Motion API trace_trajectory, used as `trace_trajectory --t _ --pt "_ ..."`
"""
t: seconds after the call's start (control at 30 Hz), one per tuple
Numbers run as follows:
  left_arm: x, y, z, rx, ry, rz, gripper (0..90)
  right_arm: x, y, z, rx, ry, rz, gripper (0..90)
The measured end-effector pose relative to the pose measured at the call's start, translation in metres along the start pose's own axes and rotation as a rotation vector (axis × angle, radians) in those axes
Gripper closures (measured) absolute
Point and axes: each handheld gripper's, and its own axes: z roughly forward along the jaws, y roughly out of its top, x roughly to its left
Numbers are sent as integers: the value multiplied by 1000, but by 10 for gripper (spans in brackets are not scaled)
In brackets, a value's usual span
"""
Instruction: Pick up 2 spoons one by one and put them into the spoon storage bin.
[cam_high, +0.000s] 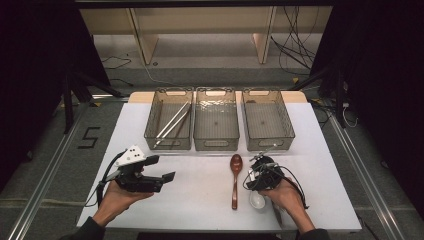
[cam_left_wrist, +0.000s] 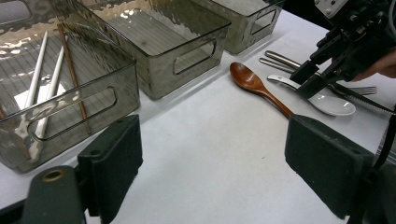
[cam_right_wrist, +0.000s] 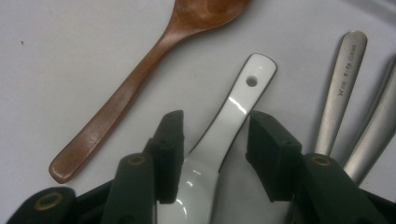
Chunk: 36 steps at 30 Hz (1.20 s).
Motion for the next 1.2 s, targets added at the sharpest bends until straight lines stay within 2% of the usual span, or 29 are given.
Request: trace_trajectory --t 0.13,0.33,0.77,1.07,1.2 --pt "0 0 0 -1 3 4 182 1 1 4 34 1 -4 588" --pt "0 0 0 -1 4 8 182 3 4 5 39 -5 -9 646" --pt "-3 0 2 7 2 25 183 1 3 5 26 4 59 754" --pt "-2 0 2 6 3 26 184 1 3 4 14 20 62 773" --pt "-2 0 1 6 6 25 184 3 4 3 10 37 54 815"
